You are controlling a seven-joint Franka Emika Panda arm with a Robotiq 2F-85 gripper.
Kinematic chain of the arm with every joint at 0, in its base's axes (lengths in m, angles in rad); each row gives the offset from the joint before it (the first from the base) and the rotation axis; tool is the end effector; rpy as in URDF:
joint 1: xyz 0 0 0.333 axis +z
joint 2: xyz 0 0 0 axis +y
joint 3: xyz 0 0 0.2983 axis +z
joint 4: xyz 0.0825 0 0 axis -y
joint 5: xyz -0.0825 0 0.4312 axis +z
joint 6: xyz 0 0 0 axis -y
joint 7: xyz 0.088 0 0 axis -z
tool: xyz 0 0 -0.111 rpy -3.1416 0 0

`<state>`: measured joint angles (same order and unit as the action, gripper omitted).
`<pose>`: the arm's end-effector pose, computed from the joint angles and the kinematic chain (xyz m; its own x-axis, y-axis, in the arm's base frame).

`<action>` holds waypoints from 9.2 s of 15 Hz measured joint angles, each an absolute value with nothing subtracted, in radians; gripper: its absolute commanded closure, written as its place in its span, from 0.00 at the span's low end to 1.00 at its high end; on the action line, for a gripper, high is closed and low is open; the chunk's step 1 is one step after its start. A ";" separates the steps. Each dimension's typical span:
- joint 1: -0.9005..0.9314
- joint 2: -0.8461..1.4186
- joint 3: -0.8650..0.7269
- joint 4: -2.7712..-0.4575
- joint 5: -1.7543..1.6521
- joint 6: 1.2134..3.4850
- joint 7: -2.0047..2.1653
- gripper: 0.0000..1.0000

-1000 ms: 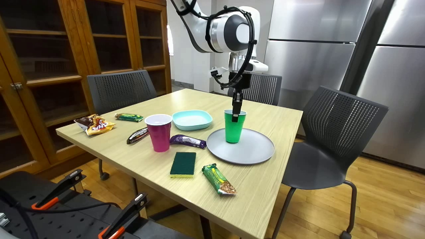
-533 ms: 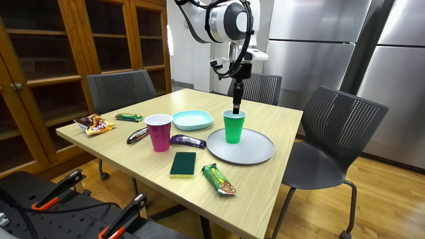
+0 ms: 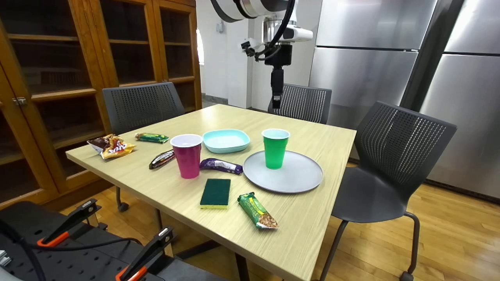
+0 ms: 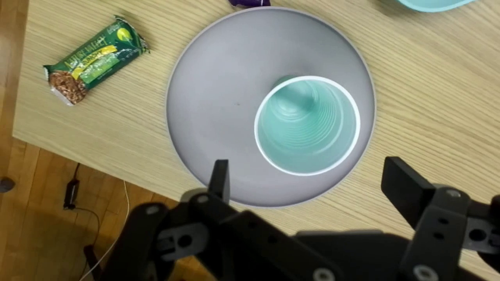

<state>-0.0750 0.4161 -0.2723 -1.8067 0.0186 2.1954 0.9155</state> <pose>0.6375 -0.2210 0.2726 0.3146 -0.9469 0.0668 -0.9483 -0.3103 0.0671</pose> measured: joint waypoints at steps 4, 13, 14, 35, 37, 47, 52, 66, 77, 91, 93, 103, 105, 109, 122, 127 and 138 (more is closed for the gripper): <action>-0.031 0.346 -0.249 -1.863 -0.095 2.188 0.849 0.00; -0.001 0.264 -0.169 -1.961 -0.157 2.191 0.615 0.00; -0.001 0.264 -0.169 -1.962 -0.157 2.191 0.611 0.00; -0.025 0.123 -0.165 -2.204 -0.084 2.199 0.181 0.00; -0.029 0.090 -0.164 -2.251 -0.077 2.199 0.095 0.00; -0.027 0.056 -0.109 -2.404 -0.069 2.302 -0.028 0.00; -0.025 0.090 -0.077 -2.415 -0.050 2.362 -0.028 0.00; -0.018 0.209 -0.057 -2.416 -0.053 2.454 -0.028 0.25; -0.017 0.218 -0.057 -2.416 -0.053 2.465 -0.028 1.00; -0.017 0.189 -0.055 -2.416 -0.040 2.459 -0.045 0.99; -0.022 0.166 -0.055 -2.416 -0.028 2.451 -0.083 0.99; -0.083 0.050 -0.091 -2.399 0.056 2.360 -0.246 0.99; -0.100 0.048 -0.113 -2.383 0.056 2.337 -0.267 0.99; -0.139 0.055 -0.157 -2.328 0.076 2.274 -0.283 0.99; -0.252 0.281 -0.205 -2.075 0.209 2.160 -0.304 0.99; -0.284 0.390 -0.203 -1.958 0.222 2.109 -0.304 0.99; -0.329 0.521 -0.190 -1.822 0.223 2.043 -0.304 0.99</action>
